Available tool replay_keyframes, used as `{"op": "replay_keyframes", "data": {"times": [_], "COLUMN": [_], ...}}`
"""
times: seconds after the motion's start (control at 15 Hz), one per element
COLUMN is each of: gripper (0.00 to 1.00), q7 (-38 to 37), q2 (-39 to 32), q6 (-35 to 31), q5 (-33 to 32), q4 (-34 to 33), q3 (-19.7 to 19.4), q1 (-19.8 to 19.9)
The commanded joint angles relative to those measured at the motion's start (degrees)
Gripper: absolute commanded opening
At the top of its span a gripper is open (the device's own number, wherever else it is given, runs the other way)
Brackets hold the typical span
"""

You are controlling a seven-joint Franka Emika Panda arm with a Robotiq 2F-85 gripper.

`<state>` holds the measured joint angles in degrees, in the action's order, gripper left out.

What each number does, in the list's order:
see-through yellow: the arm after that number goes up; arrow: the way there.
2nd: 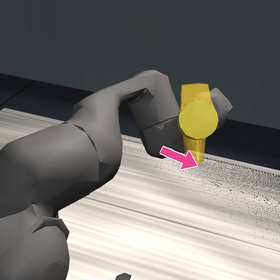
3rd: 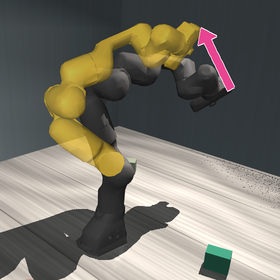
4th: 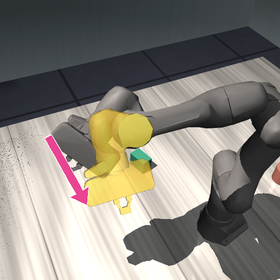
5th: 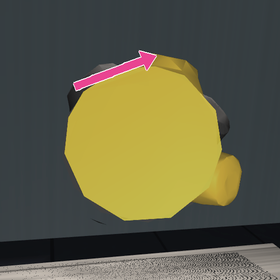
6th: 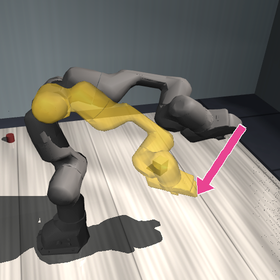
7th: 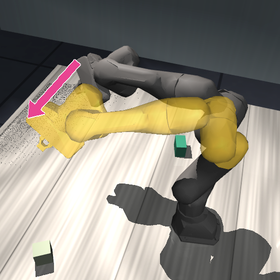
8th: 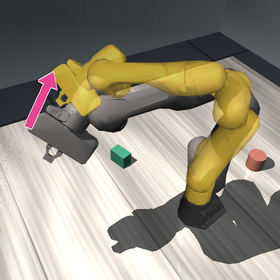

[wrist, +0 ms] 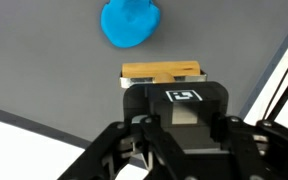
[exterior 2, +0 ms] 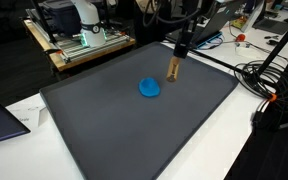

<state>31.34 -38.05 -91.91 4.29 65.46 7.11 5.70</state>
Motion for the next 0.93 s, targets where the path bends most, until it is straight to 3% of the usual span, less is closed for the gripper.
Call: {"op": "replay_keyframes", "data": {"times": [0.0, 0.47, 0.87], "gripper": [0.23, 0.23, 0.23], "q7": [2.06, 3.07, 6.01], "q2": [5.05, 9.03, 13.15], "q6": [-3.7, -6.68, -13.21], "q5": [4.32, 8.1, 14.24], "q4": [6.87, 16.23, 26.36], "q3": [0.24, -1.52, -2.72], "q1": [2.84, 6.54, 9.92]}}
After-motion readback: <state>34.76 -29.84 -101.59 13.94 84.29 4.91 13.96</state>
